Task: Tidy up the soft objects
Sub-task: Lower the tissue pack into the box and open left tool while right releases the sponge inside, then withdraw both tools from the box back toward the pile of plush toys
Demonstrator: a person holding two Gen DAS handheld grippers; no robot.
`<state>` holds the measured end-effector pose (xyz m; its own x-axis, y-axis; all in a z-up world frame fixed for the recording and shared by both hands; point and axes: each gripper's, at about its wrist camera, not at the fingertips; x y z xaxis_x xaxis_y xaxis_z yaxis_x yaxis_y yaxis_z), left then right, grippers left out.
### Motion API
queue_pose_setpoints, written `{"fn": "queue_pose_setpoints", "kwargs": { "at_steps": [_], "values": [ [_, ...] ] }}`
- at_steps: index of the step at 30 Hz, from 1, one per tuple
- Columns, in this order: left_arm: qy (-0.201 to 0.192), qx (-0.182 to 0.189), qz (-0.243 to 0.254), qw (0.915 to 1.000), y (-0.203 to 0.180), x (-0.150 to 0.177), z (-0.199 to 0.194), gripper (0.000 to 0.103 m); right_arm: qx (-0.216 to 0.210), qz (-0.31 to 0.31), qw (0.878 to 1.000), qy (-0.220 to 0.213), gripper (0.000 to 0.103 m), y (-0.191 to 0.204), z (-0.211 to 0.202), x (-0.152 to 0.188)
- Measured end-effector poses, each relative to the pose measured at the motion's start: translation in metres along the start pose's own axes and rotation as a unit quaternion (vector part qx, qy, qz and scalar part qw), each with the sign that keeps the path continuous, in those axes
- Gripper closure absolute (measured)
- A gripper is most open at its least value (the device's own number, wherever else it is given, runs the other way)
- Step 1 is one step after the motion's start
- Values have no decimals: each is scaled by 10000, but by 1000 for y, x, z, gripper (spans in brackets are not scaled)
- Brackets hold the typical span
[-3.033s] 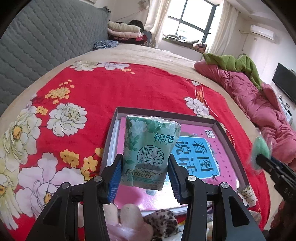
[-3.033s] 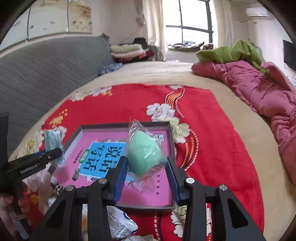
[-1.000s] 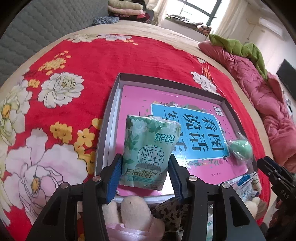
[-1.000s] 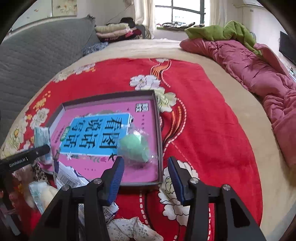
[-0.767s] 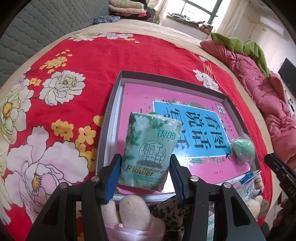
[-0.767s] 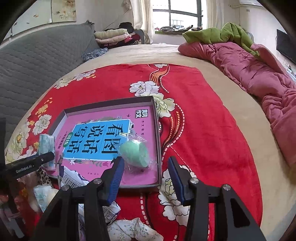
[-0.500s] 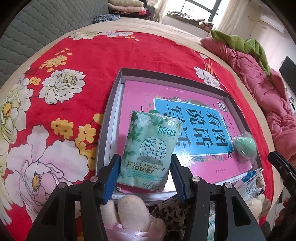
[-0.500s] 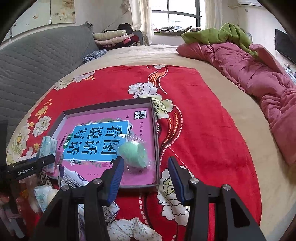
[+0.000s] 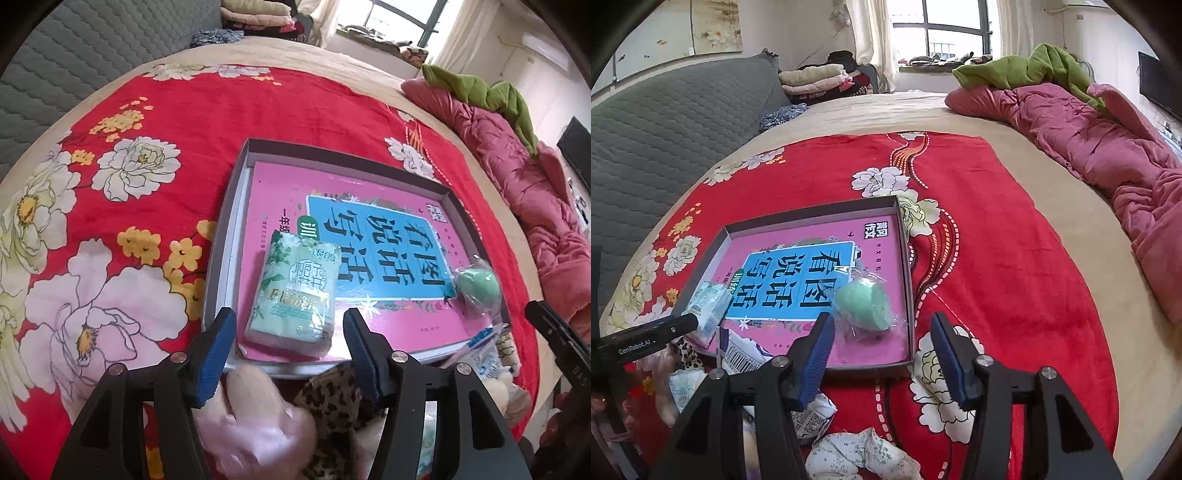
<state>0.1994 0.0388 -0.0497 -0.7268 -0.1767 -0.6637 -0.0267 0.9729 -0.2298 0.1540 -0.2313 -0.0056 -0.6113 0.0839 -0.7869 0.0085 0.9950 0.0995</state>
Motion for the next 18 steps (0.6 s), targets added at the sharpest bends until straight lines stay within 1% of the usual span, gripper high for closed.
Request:
{"fn": "queue_pose_setpoints", "kwargs": {
  "at_steps": [4,8,15,18],
  "values": [
    [-49,87,-77,9999,1,0,-10,41,-31,0,10000,-6,48,-1,-4,1],
    [-195,50,-83,9998,1,1,-24,41,-70,-11,10000,-41,48,-2,-9,2],
    [-450,179,-310,9983,10,-3,-52,40,-120,-11,9999,-105,48,-4,-17,1],
    [-557,209,-442,9973,16,-4,-64,40,-153,-4,9997,-197,47,-6,-26,0]
  ]
}}
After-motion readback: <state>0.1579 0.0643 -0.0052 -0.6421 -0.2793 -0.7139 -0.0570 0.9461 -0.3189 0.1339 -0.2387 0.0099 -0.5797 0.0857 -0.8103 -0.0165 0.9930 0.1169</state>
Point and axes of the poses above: each gripper's, at about its wrist camera, not at the fingertips, and z roughly the way its jaws point, y to its left, x to its underside, and after that the axes turned 12 degrees about -y, right-handed
